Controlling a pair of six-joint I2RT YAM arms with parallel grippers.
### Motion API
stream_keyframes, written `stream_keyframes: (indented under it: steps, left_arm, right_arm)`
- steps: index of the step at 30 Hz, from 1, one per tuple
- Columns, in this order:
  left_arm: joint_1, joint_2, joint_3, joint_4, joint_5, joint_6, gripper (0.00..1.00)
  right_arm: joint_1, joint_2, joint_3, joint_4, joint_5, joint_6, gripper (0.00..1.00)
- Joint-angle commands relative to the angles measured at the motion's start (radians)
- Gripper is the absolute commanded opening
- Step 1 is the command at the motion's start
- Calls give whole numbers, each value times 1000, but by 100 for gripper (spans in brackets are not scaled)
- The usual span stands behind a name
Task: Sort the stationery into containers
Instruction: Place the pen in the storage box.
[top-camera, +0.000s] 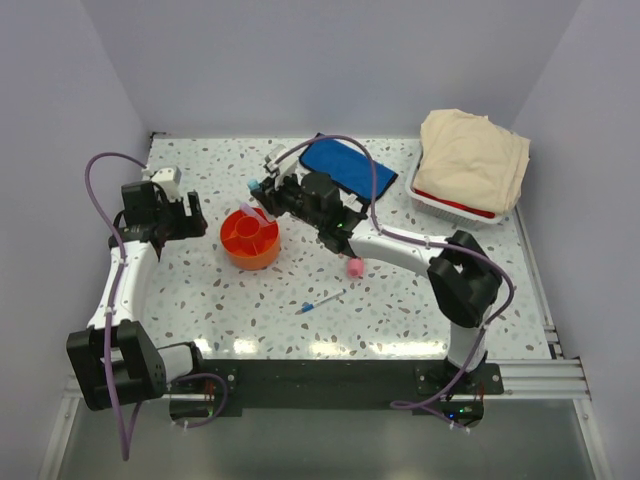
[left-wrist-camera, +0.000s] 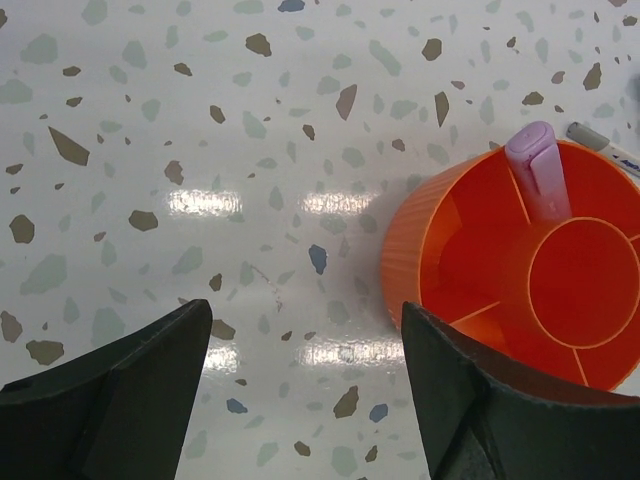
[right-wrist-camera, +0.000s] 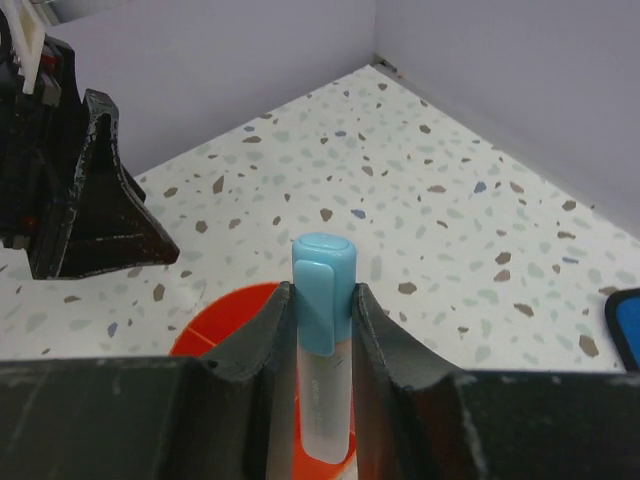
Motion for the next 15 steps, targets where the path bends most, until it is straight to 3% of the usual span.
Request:
stream_keyframes:
  steps: [1,15]
  left_arm:
    - [10,-11,20,2,19,22,82]
    - [30,10,29,-15,-59,26,84]
  right_arm:
    - [-6,47,35,226,-36,-107,0]
    - [-4,186,72,335,-66,-84,0]
